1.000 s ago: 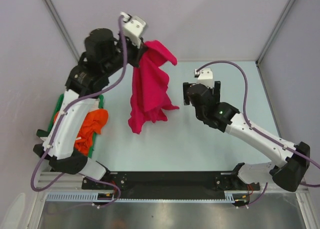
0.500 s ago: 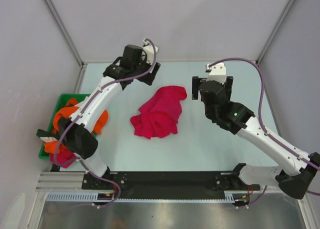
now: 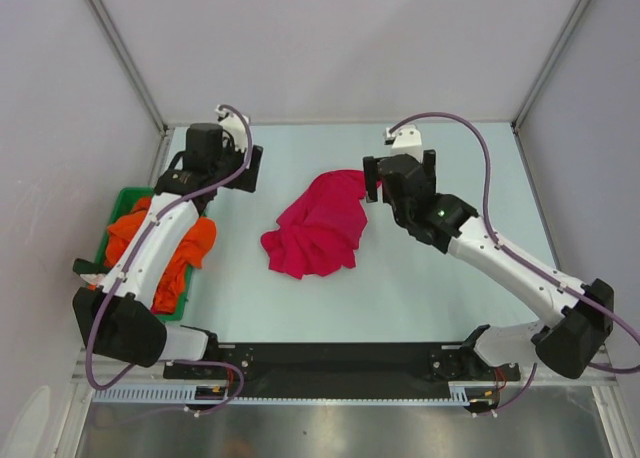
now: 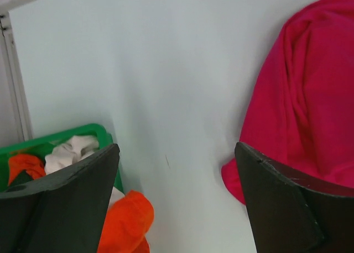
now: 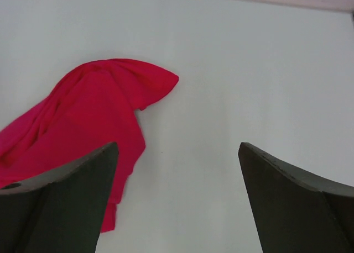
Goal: Fold and stack the t-shirts
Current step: Move the tshirt to the center of the board, then flatten out the tshirt
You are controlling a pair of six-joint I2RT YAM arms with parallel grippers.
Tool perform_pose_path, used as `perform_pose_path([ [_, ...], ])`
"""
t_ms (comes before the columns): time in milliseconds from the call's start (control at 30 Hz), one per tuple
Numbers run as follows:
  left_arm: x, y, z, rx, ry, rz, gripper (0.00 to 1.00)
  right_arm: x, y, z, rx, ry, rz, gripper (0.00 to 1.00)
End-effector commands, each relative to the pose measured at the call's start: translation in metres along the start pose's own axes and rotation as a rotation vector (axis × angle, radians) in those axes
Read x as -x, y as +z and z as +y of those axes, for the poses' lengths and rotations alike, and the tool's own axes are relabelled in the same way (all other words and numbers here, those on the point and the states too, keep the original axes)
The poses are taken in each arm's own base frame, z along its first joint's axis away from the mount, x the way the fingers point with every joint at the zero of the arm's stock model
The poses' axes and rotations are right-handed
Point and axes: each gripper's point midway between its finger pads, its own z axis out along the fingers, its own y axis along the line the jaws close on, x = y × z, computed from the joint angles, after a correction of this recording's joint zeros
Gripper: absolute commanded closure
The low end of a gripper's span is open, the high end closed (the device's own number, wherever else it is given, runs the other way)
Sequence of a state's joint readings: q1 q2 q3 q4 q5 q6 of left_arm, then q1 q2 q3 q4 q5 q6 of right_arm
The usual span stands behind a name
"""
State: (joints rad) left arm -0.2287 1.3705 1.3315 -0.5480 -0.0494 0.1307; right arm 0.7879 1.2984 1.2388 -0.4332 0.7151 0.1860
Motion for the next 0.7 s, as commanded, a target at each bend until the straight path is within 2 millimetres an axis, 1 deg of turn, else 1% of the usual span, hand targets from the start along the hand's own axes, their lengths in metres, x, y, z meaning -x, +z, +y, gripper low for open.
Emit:
perform_pose_path([
  [0,-0.010,-0.009,-0.001,0.018,-0.026,-0.027,0.07,-0.009,0.043,0.001,0.044,0.111,0.082,0.00],
  [33,-0.014,-0.009,0.001,0.023,-0.022,-0.021,0.07,-0.025,0.060,0.007,0.055,0.111,0.142,0.00],
  [67,-0.021,-0.008,0.001,0.024,-0.019,-0.010,0.07,-0.029,0.068,0.007,0.047,0.142,0.159,0.00],
  [100,-0.023,-0.010,0.002,0.025,-0.015,-0.012,0.07,-0.035,0.076,0.009,0.056,0.149,0.169,0.05],
  [133,-0.024,-0.011,0.004,0.030,-0.011,-0.012,0.08,-0.036,0.089,0.004,0.038,0.167,0.161,0.13],
  [167,-0.028,-0.011,0.003,0.027,-0.008,-0.005,0.08,-0.048,0.103,0.006,0.022,0.164,0.188,0.30],
  [200,-0.029,-0.012,0.003,0.022,-0.006,-0.004,0.09,-0.054,0.113,0.008,0.022,0.163,0.206,0.44],
  [233,-0.030,-0.012,0.003,0.020,-0.004,-0.001,0.09,-0.059,0.122,0.006,0.008,0.165,0.218,0.61],
  [267,-0.035,-0.011,0.004,0.022,-0.005,0.010,0.09,-0.066,0.135,0.010,-0.002,0.162,0.240,0.77],
  [300,-0.037,-0.009,0.007,0.032,-0.008,0.021,0.09,-0.069,0.142,0.013,0.005,0.163,0.251,0.77],
  [367,-0.045,-0.005,0.021,0.066,-0.042,0.050,0.09,-0.068,0.153,0.016,0.005,0.169,0.255,0.73],
  [400,-0.047,-0.004,0.028,0.084,-0.070,0.061,0.10,-0.073,0.159,0.019,0.008,0.164,0.266,0.72],
  [433,-0.055,0.000,0.045,0.116,-0.103,0.098,0.11,-0.074,0.163,0.020,0.013,0.163,0.268,0.70],
  [467,-0.059,0.001,0.052,0.125,-0.123,0.114,0.12,-0.071,0.164,0.022,0.019,0.166,0.263,0.68],
  [500,-0.062,0.002,0.059,0.137,-0.139,0.123,0.12,-0.074,0.167,0.023,0.023,0.164,0.269,0.67],
  [533,-0.065,0.002,0.075,0.171,-0.161,0.127,0.12,-0.072,0.169,0.024,0.028,0.167,0.263,0.66],
  [567,-0.065,0.003,0.081,0.185,-0.165,0.125,0.12,-0.072,0.170,0.025,0.031,0.168,0.263,0.64],
  [600,-0.066,0.000,0.102,0.229,-0.188,0.122,0.12,-0.072,0.171,0.028,0.040,0.167,0.265,0.63],
  [667,-0.066,-0.001,0.117,0.257,-0.199,0.118,0.12,-0.073,0.171,0.030,0.048,0.171,0.269,0.59],
])
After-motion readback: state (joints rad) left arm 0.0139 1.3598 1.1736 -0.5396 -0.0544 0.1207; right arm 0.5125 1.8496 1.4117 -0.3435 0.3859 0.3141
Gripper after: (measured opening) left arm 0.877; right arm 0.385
